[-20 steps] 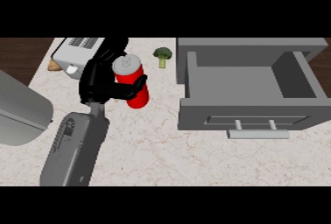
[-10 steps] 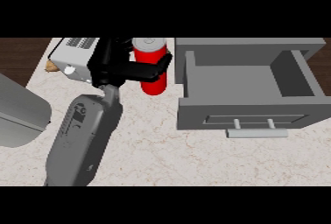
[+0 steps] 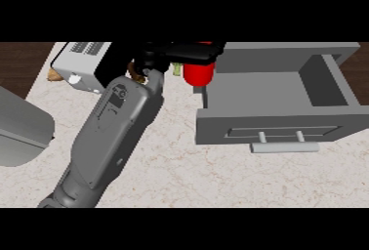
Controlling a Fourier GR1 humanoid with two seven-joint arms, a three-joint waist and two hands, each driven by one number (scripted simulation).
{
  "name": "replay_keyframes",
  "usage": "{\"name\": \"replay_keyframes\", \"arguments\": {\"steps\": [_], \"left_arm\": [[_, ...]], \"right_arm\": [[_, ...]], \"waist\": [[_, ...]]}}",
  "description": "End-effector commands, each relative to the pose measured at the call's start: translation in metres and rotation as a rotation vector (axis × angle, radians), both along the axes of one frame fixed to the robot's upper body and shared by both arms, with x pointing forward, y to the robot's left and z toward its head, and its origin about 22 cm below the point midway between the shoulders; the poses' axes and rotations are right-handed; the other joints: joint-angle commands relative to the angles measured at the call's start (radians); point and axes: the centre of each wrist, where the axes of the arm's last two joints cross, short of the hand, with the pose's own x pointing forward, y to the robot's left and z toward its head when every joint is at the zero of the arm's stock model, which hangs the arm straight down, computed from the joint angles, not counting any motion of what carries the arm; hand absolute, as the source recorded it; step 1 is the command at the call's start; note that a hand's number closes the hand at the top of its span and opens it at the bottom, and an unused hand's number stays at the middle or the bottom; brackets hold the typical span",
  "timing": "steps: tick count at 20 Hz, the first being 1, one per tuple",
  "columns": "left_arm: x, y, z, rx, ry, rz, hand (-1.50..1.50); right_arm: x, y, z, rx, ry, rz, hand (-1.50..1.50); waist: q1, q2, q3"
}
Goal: Pick up the can, place it into the drawer and close the drawer
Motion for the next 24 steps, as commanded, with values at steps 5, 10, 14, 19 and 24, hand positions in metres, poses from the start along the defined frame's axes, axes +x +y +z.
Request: {"name": "replay_keyframes", "arguments": {"steps": [5,10,14,19,24], "left_arm": [[0.019,-0.037,0.042,0.027,-0.001,-0.006,1.50],[0.021,-0.052,0.026,0.035,0.010,0.001,1.50],[0.027,-0.059,0.026,0.048,0.012,0.002,1.50],[0.024,-0.078,0.035,0.051,0.028,-0.005,1.50],[0.025,-0.083,0.025,0.094,0.048,0.004,1.50]], "right_arm": [[0.006,0.015,0.017,-0.002,0.000,-0.009,-1.50],[-0.003,0.007,0.001,0.000,-0.010,0.024,-1.50],[0.000,0.000,0.006,0.001,-0.009,0.015,-1.50],[0.019,0.002,0.009,-0.005,-0.015,0.044,-1.50],[0.028,0.009,-0.004,-0.001,-0.016,0.031,-1.50]], "waist": [[-0.004,0.003,0.000],[-0.028,0.004,0.001],[-0.027,0.005,0.001],[-0.040,0.009,0.001],[-0.038,0.010,0.002]]}}
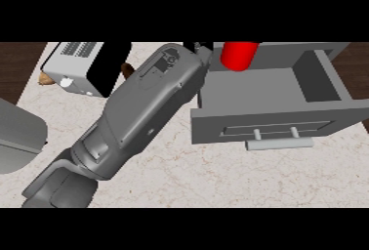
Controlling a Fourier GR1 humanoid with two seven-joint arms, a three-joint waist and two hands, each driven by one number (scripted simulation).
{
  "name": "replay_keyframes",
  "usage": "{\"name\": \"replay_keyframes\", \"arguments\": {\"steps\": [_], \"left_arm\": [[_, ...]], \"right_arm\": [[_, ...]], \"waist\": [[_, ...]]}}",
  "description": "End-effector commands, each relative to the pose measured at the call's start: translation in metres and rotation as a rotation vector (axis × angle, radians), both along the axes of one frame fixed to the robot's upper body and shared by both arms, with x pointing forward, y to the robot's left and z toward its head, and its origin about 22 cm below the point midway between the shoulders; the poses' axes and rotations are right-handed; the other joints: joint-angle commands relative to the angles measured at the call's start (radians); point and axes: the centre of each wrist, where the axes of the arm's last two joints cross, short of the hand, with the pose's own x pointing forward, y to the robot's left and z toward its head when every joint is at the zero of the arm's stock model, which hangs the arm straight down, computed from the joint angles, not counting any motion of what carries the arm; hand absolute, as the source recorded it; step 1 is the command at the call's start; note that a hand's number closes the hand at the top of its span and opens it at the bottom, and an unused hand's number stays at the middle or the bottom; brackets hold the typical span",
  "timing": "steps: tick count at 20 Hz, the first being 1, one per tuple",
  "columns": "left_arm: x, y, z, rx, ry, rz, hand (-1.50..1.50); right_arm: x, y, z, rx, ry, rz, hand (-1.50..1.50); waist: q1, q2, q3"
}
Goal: Pick up the can, place it into the drawer and close the drawer
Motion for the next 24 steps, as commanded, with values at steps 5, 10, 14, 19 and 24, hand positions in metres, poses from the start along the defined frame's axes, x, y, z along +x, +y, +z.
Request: {"name": "replay_keyframes", "arguments": {"steps": [5,10,14,19,24], "left_arm": [[0.004,-0.002,-0.019,0.019,0.042,0.033,1.50],[0.004,-0.007,-0.026,0.081,0.060,0.052,1.50],[0.010,0.001,-0.039,0.122,0.051,0.094,-1.50],[0.003,-0.007,-0.037,0.108,0.060,0.131,-1.50],[0.008,0.006,-0.059,0.104,0.058,0.149,-1.50]], "right_arm": [[-0.003,0.011,0.001,0.005,-0.010,0.014,-1.50],[0.001,0.006,0.004,0.000,-0.007,0.023,-1.50],[0.003,0.002,0.011,-0.007,-0.003,0.022,-1.50],[0.007,0.007,0.012,0.002,-0.002,0.021,-1.50],[0.013,0.005,0.023,-0.024,-0.012,0.033,-1.50]], "waist": [[-0.016,0.003,0.000],[-0.028,0.005,0.001],[-0.029,0.009,0.001],[-0.036,0.008,0.001],[-0.037,0.014,0.000]]}}
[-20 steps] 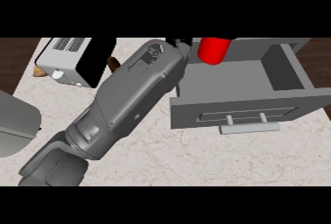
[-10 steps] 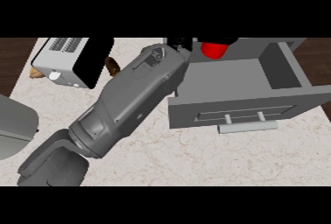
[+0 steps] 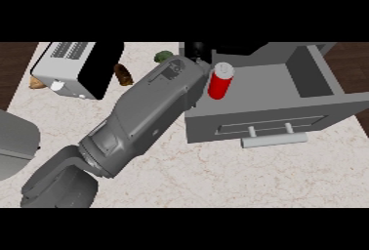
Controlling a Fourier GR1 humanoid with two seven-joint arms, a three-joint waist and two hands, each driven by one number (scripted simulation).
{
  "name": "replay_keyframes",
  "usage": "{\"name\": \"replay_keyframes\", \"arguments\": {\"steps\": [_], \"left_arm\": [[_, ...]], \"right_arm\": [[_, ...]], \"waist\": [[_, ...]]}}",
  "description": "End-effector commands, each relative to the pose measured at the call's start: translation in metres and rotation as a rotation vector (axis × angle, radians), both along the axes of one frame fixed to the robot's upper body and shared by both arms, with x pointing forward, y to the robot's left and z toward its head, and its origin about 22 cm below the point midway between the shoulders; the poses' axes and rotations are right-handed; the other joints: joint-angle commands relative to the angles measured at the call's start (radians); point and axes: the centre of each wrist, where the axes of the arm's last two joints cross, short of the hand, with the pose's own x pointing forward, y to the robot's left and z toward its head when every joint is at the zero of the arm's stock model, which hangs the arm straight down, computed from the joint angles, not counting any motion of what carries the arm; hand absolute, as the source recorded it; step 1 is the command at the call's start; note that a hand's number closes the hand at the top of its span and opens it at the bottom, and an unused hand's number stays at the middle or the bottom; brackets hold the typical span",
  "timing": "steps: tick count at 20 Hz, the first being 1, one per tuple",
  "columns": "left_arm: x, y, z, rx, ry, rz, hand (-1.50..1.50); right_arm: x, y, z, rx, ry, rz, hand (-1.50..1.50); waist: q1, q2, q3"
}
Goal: Pick up the can, place it into the drawer and close the drawer
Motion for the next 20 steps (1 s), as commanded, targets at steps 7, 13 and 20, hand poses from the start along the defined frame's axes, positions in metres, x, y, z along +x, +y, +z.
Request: {"name": "replay_keyframes", "arguments": {"steps": [7,13,20], "left_arm": [[-0.002,-0.003,-0.002,-0.019,-0.016,0.038,-1.50],[-0.003,-0.003,0.001,-0.074,-0.064,0.009,-1.50],[0.001,-0.006,0.014,-0.082,-0.106,-0.004,-1.50]], "right_arm": [[-0.003,0.007,0.000,0.010,-0.020,0.015,-1.50],[0.000,0.006,0.033,-0.358,-0.134,-0.007,-1.50],[0.015,0.028,0.044,-0.473,-0.209,0.052,-1.50]], "waist": [[-0.006,0.000,0.000],[0.015,0.002,-0.001],[0.045,-0.003,-0.001]]}}
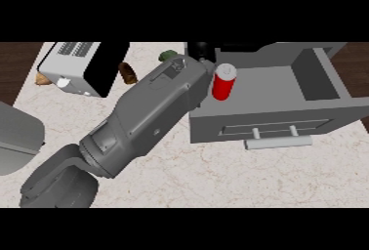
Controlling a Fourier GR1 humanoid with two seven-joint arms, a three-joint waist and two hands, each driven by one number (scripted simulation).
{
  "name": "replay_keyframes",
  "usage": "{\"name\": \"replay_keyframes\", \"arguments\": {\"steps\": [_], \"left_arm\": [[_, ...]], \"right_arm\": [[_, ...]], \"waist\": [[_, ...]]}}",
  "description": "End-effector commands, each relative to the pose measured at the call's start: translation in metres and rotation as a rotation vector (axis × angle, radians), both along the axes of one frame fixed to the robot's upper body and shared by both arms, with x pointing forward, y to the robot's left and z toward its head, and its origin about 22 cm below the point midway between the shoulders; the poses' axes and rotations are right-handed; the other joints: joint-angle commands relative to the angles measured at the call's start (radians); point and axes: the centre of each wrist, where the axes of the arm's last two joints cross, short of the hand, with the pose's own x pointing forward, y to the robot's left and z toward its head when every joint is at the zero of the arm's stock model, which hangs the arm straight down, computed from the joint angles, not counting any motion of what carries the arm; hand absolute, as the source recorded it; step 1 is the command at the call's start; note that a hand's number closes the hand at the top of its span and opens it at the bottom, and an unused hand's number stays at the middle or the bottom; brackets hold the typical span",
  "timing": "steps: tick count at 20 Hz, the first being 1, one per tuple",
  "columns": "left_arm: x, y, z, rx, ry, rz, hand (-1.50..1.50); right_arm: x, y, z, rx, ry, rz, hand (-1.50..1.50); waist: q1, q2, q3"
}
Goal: Pick up the can, place it into the drawer and close the drawer
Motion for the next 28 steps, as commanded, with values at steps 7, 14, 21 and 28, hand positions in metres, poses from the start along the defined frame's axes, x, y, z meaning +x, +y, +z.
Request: {"name": "replay_keyframes", "arguments": {"steps": [7,14,21,28], "left_arm": [[-0.004,-0.006,0.006,-0.034,-0.014,-0.009,-1.50],[-0.007,-0.007,0.007,-0.046,0.009,-0.015,-1.50],[-0.006,-0.005,0.010,-0.027,0.005,-0.004,-1.50],[0.007,0.041,0.019,-0.013,0.007,0.016,-1.50]], "right_arm": [[0.040,0.032,0.009,-0.305,-0.062,-0.011,-1.50],[0.084,0.086,0.008,-0.459,-0.063,-0.068,-1.50],[0.141,0.128,-0.019,-0.633,-0.060,-0.064,-1.50],[0.196,0.139,-0.044,-0.800,-0.053,-0.057,-1.50]], "waist": [[0.034,-0.003,0.001],[0.073,-0.011,-0.001],[0.098,-0.016,-0.001],[0.113,-0.021,-0.001]]}}
